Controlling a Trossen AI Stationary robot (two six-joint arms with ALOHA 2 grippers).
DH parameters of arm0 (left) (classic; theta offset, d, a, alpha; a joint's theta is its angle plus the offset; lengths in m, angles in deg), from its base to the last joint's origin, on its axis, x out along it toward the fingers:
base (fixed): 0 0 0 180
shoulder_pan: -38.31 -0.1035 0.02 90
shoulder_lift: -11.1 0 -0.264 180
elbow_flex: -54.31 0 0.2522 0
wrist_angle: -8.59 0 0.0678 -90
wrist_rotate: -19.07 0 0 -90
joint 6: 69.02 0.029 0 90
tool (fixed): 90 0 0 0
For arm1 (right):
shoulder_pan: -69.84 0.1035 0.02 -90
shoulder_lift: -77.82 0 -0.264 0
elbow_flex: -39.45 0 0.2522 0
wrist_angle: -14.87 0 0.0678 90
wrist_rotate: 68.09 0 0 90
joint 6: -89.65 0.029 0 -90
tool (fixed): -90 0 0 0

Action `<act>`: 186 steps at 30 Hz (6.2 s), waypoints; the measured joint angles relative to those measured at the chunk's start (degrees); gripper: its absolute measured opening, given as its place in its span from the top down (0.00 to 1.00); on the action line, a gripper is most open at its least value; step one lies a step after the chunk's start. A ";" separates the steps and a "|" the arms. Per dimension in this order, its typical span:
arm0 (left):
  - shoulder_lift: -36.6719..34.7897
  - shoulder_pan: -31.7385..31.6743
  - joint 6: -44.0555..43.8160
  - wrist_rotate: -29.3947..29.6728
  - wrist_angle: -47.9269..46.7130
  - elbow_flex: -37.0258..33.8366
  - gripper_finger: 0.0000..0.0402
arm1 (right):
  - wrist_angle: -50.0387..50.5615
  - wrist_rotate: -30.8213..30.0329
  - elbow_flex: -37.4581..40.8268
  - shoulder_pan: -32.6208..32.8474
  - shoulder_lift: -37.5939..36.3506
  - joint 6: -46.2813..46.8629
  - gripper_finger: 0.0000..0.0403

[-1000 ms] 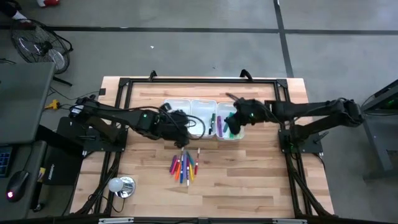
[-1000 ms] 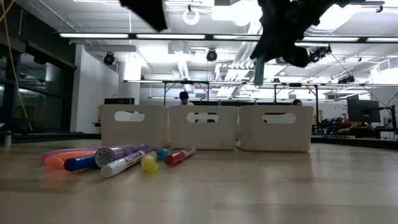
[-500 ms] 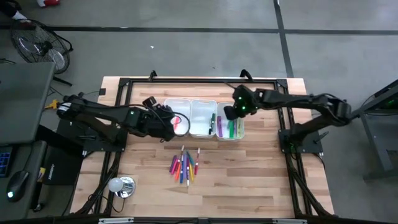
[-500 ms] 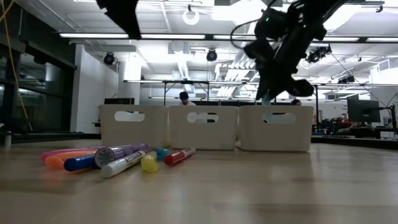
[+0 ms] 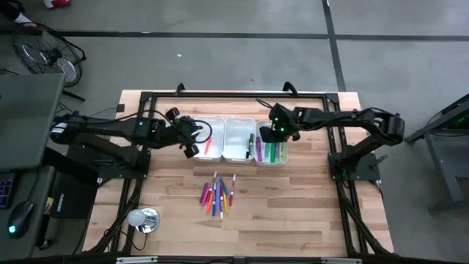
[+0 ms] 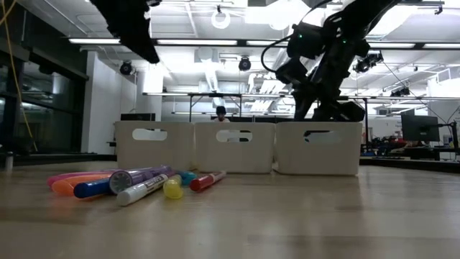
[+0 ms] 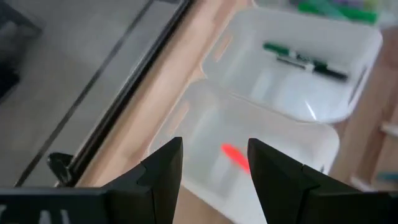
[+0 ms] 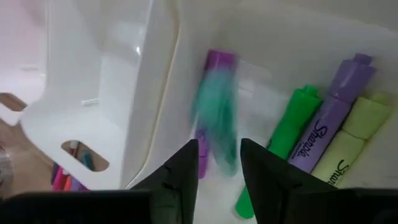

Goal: Pick & Place Markers
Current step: Put the sky blue highlighter into the right white bin, then adjust the left white bin on the table, then put the violet pen into the left white bin

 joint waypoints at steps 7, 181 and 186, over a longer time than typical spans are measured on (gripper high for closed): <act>-1.01 -2.41 6.73 -6.19 0.59 -1.63 0.56 | -0.02 0.14 -0.02 0.11 -0.78 1.07 0.70; 45.46 16.43 -68.60 -38.48 -0.68 9.85 0.75 | 12.23 -24.10 -0.02 36.50 -33.07 -19.67 0.70; 48.13 16.76 -68.99 -39.79 -0.57 9.99 0.86 | 12.23 -23.61 -0.02 36.52 -33.07 -19.65 0.70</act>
